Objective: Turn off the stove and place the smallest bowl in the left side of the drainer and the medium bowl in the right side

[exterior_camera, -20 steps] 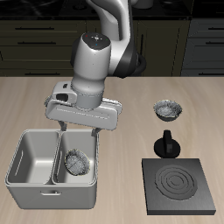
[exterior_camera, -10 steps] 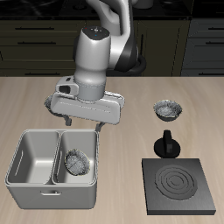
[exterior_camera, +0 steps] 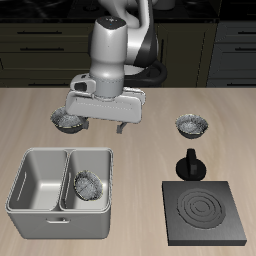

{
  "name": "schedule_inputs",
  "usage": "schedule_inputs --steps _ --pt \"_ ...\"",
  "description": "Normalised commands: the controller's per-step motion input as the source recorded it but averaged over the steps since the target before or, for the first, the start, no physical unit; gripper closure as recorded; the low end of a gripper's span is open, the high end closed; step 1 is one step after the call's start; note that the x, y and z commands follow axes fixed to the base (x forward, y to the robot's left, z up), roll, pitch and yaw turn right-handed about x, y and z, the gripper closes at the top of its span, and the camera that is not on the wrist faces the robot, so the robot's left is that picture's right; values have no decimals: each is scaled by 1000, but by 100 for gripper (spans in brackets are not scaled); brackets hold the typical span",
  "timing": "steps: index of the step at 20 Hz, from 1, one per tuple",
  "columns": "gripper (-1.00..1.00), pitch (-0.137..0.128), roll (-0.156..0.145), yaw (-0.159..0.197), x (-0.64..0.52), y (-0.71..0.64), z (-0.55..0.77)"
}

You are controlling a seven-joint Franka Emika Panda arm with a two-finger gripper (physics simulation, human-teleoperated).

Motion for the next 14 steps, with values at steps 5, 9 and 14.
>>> schedule_inputs --steps 5,9,14 --pt "-100 -49 11 38 -636 153 41" --pt "-100 -43 23 51 -538 188 -16" --pt "-100 -3 -54 51 -518 187 -132"
